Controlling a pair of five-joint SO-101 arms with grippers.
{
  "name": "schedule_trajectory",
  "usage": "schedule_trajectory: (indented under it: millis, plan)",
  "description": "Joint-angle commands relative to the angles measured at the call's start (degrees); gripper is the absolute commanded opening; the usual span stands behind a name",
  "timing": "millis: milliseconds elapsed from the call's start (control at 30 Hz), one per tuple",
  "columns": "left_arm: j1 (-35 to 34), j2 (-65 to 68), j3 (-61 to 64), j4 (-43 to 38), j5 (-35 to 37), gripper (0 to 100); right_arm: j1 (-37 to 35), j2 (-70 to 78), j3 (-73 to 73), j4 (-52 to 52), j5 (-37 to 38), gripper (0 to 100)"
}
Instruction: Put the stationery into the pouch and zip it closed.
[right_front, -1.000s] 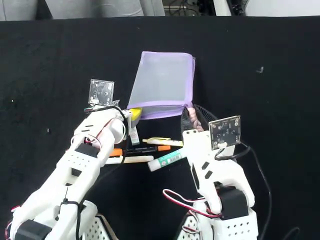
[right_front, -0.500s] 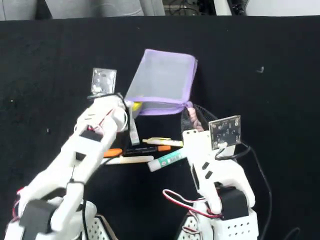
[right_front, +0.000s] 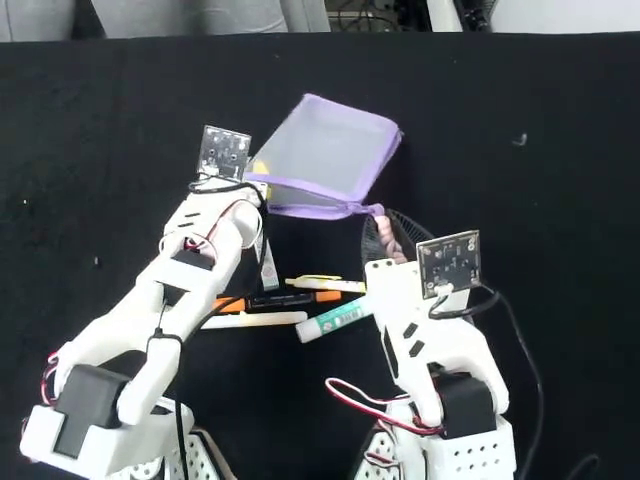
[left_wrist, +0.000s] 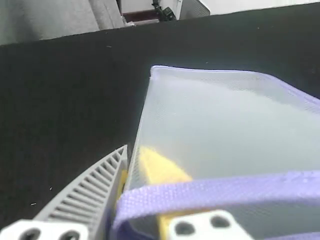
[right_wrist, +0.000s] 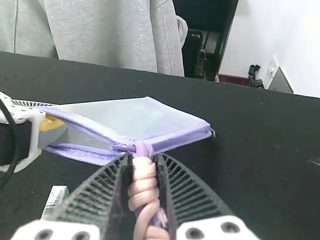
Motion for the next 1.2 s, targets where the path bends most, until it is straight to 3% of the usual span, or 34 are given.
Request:
schedule_trajectory:
  millis: [0, 100, 200, 400, 567, 767, 867, 1167]
  plan:
    - [-0.92, -0.70, 0.13, -1.23, -0.53, 3, 0.97, -0.75, -4.62, -0.44, -0.62, 1.5]
    - [-0.92, -3.08, 2.15, -1.14, -0.53, 3, 0.88, -0.75, -4.70, -0.44, -0.62, 2.4]
    - [-0.92, -8.53, 3.56, 3.96, -0.53, 3, 0.79, -0.75, -4.70, -0.44, -0.62, 11.8]
    - [-0.92, -24.35, -3.30, 33.14, -0.18, 3, -1.32, -0.75, -4.26, -0.44, -0.18, 33.4]
    - [-4.79, -29.98, -14.81, 51.16, 4.92, 3, -3.78, -0.75, -4.18, 0.09, -0.09, 36.1]
    - [-12.62, -24.70, -30.29, 65.49, 6.95, 3, -3.60, -0.75, -4.18, 0.09, 0.09, 36.1]
    - [-15.34, -18.81, -40.66, 74.29, 6.95, 3, -3.96, -0.75, -4.62, 1.58, 3.96, 36.1]
    - [-18.07, 4.31, -76.79, 97.76, 6.42, 3, -15.65, -0.22, -9.19, 11.34, 11.78, 36.1]
